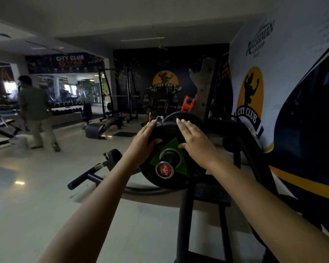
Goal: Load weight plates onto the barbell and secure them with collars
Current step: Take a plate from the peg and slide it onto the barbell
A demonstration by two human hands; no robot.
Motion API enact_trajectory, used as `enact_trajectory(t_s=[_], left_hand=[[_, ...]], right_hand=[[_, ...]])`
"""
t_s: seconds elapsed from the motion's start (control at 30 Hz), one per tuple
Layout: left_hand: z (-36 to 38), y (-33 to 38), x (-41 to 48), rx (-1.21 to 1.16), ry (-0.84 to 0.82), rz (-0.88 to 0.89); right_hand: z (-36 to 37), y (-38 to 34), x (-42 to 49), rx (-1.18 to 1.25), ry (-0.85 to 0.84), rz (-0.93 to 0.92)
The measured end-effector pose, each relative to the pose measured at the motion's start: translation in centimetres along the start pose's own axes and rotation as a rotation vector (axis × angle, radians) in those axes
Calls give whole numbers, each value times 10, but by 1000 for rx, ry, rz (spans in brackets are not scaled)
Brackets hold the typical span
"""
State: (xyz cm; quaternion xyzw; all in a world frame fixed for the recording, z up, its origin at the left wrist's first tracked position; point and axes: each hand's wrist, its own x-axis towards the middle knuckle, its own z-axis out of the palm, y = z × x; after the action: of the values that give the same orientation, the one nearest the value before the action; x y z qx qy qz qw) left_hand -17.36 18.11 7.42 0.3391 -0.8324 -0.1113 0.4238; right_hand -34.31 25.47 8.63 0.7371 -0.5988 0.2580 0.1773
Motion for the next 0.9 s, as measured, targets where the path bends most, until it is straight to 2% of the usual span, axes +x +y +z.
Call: enact_trajectory(t_s=[0.3,0.4,0.5,0.67,0.8,0.9], left_hand=[[14,-27,33,12,-13,50],[26,-40,52,-7,-51,19],[35,-44,60,22,-92,64],[68,-72,104,147,-38,93],[90,-90,136,334,-4,204],[105,-100,156,382,11,248]], right_hand=[[14,19,31,-12,-9,34],[27,33,47,-26,10,52],[35,45,53,-55,49,45],[62,80,89,-78,58,51],[82,107,110,-155,61,72],[93,124,122,-225,60,76]])
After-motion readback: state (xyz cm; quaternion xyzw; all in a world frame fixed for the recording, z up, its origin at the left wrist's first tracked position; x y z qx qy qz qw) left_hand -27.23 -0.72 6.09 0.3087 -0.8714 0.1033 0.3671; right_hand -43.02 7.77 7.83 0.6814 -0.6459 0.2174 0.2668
